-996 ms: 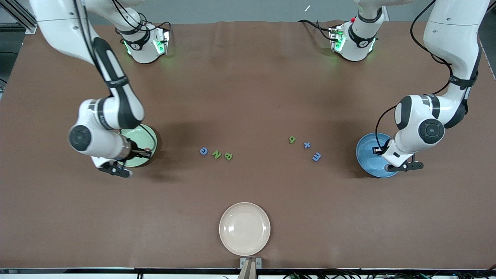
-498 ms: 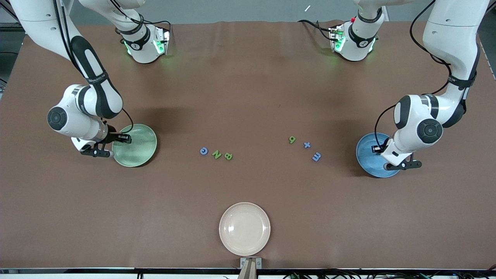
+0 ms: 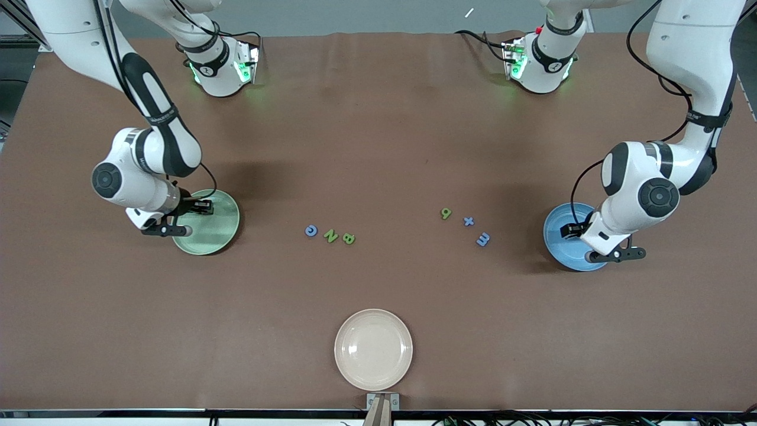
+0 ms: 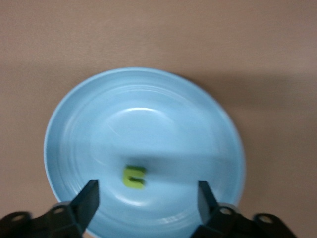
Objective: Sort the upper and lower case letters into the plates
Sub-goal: 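Grasp blue m with the left gripper while the right gripper grasps blue c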
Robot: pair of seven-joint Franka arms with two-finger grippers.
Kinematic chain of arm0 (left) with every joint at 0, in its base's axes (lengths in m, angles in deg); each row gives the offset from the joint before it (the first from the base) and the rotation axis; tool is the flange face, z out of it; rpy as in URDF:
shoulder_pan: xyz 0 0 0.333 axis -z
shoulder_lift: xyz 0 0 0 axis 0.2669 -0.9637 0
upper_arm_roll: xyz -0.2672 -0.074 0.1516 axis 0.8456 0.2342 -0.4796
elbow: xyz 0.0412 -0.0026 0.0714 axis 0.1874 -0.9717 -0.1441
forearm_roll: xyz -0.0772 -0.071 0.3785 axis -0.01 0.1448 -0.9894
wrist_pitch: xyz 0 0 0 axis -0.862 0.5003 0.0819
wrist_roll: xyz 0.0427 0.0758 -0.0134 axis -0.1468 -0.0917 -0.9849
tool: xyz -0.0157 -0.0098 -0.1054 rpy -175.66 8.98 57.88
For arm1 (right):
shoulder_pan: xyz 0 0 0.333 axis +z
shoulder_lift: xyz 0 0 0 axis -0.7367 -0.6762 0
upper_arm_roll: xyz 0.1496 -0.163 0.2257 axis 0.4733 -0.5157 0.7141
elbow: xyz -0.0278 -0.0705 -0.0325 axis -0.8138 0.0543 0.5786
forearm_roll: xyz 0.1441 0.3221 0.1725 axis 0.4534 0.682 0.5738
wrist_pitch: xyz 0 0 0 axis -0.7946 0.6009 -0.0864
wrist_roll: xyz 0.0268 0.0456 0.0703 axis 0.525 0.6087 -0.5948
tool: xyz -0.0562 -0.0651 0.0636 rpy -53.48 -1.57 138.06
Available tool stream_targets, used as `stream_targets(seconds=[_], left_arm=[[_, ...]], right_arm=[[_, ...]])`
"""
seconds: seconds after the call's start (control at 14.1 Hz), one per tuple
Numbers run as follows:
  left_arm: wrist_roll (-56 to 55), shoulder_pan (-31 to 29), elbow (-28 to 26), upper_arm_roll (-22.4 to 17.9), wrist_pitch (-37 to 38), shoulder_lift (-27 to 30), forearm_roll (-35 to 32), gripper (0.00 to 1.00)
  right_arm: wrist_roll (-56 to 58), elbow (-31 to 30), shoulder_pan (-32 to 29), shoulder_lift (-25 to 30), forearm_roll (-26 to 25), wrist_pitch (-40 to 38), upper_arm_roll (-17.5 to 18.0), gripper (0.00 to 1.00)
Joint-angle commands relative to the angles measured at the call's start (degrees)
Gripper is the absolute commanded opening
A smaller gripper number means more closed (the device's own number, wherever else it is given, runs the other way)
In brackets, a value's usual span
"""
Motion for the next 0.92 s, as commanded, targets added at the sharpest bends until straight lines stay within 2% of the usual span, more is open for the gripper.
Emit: stream_targets(seconds=[0.0, 0.07, 0.28, 0.36, 0.5, 0.71, 0.85], left_arm=[[-9.4, 0.13, 5.83, 4.45, 7.8, 0.31, -0.27, 1.0], [-14.66, 0.48, 6.9, 6.03, 8.17, 0.13, -0.27, 1.0], [-36.33, 2.67, 10.06, 10.34, 7.74, -3.54, -0.27, 1.0], [-45.56, 4.24, 11.29, 10.61, 7.3, -5.3, -0.7, 1.0], [-56.68, 7.93, 12.53, 10.53, 3.63, -8.12, -0.97, 1.0], [-68.83, 10.76, 12.71, 10.35, -6.83, -12.69, -2.02, 1.0], [-69.56, 10.94, 12.88, 10.44, -7.56, -14.45, -5.7, 1.0]], right_arm=[[0.16, -2.23, 0.17, 2.6, 1.04, -1.38, -0.04, 0.85], [0.16, -1.96, 0.17, 2.86, 1.04, -1.91, -0.04, 1.0], [-3.85, 1.89, 1.74, 2.95, 1.04, -4.81, 0.4, 1.0], [-8.32, 4.69, 4.1, 2.95, 1.04, -6.65, 0.4, 1.0], [-18.77, 10.76, 8.23, 2.52, 0.95, -11.22, 0.4, 1.0], [-31.35, 15.43, 15.52, 0.86, 1.04, -10.98, 0.4, 1.0], [-39.17, 19.64, 19.39, -3.0, 1.04, -10.18, 0.4, 1.0]])
